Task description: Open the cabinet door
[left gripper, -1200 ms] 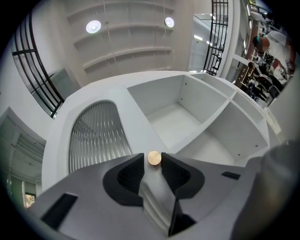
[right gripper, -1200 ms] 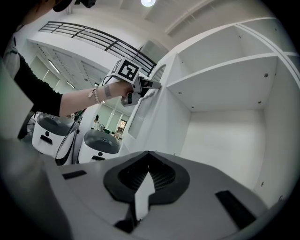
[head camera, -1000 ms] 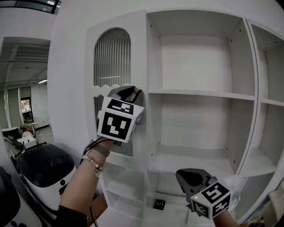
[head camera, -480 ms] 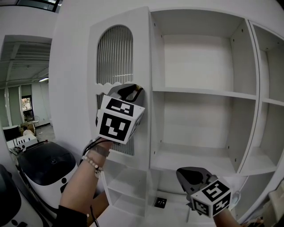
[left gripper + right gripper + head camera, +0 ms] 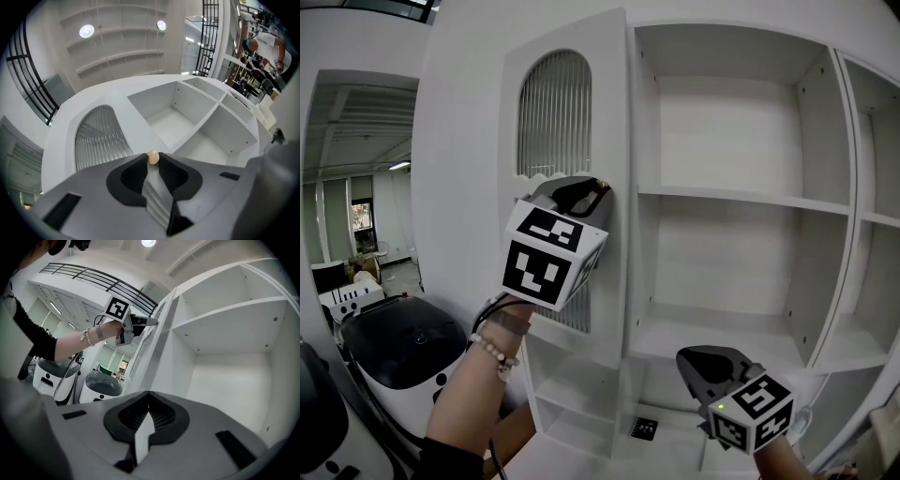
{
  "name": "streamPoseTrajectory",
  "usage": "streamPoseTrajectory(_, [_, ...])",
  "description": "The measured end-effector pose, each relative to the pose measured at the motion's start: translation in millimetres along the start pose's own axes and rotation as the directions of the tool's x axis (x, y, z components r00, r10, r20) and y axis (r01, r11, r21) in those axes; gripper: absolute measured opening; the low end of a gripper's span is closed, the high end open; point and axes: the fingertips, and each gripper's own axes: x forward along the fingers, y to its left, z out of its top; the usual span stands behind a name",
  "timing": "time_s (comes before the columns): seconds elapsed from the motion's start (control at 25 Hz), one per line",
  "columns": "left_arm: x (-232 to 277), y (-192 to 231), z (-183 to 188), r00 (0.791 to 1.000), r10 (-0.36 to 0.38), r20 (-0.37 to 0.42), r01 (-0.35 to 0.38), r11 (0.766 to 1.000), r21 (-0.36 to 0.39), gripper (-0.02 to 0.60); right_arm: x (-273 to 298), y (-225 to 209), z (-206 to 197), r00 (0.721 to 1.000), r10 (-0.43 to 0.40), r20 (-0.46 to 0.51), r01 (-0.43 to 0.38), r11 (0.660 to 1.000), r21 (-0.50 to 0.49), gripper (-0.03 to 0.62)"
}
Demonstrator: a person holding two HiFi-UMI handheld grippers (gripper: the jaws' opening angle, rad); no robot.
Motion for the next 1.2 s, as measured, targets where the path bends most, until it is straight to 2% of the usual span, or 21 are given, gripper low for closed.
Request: streamPoseTrajectory(1.2, [-85, 31, 20, 0.987, -0.09, 0.135, 0.103, 0.99, -0.095, 0.078, 13, 26, 31, 0.997, 0.038, 0.062, -0.037, 0.999, -0.025, 0.0])
